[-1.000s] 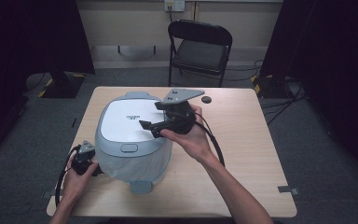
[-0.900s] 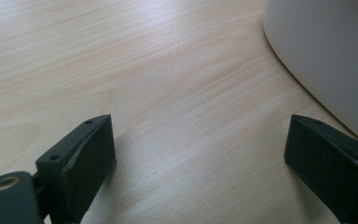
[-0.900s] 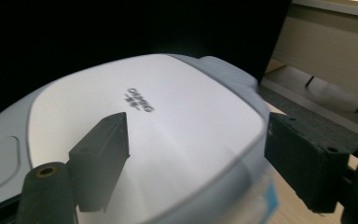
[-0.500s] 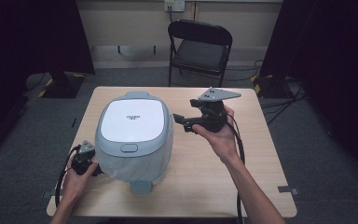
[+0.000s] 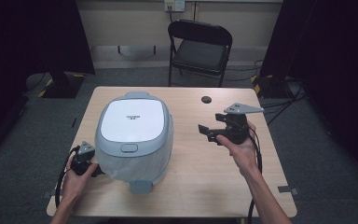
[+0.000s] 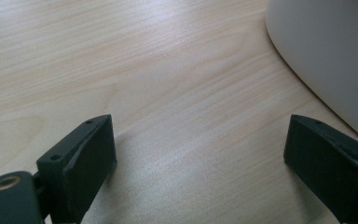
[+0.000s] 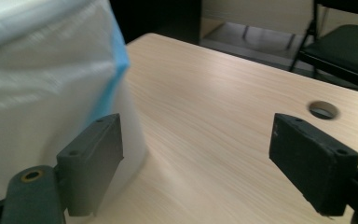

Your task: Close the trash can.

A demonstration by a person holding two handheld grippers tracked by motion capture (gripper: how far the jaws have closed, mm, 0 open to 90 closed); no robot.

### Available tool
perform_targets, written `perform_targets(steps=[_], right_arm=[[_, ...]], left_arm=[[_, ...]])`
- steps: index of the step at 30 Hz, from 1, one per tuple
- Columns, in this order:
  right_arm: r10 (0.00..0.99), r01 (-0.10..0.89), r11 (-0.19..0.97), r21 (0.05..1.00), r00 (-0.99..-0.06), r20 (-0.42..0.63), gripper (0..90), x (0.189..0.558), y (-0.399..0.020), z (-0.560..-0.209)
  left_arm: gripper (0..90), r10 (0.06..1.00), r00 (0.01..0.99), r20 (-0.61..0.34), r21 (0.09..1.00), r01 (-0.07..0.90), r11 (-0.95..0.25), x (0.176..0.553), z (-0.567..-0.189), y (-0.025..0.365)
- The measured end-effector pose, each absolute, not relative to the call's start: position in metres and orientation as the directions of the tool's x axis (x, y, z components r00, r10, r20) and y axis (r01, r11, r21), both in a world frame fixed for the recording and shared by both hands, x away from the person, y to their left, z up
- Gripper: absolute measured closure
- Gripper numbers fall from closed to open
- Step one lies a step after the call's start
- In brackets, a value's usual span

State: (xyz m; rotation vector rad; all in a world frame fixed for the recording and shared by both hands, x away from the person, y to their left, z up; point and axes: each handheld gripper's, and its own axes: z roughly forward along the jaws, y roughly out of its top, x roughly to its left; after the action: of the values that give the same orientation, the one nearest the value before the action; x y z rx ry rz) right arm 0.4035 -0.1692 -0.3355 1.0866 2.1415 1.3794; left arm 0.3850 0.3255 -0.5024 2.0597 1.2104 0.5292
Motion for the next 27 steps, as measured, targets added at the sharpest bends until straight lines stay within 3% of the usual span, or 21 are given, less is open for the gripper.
perform_targets(steps=[11, 16, 27], right_arm=[[0.846, 0.501, 0.227, 0.835, -0.526, 0.085, 17.5, 0.395, -0.215, -0.381], [0.848, 0.54, 0.262, 0.8, -0.524, 0.076, 15.8, 0.389, -0.225, -0.41], [0.913, 0.628, 0.224, 0.745, -0.403, 0.066, 17.3, 0.386, -0.251, -0.464]], left_arm=[[8.5, 0.874, 0.486, 0.004, 0.729, 0.597, -0.335, 0.385, -0.503, 0.326], [8.5, 0.874, 0.486, 0.004, 0.729, 0.597, -0.336, 0.385, -0.503, 0.326], [8.5, 0.874, 0.486, 0.003, 0.729, 0.597, -0.335, 0.385, -0.503, 0.326]])
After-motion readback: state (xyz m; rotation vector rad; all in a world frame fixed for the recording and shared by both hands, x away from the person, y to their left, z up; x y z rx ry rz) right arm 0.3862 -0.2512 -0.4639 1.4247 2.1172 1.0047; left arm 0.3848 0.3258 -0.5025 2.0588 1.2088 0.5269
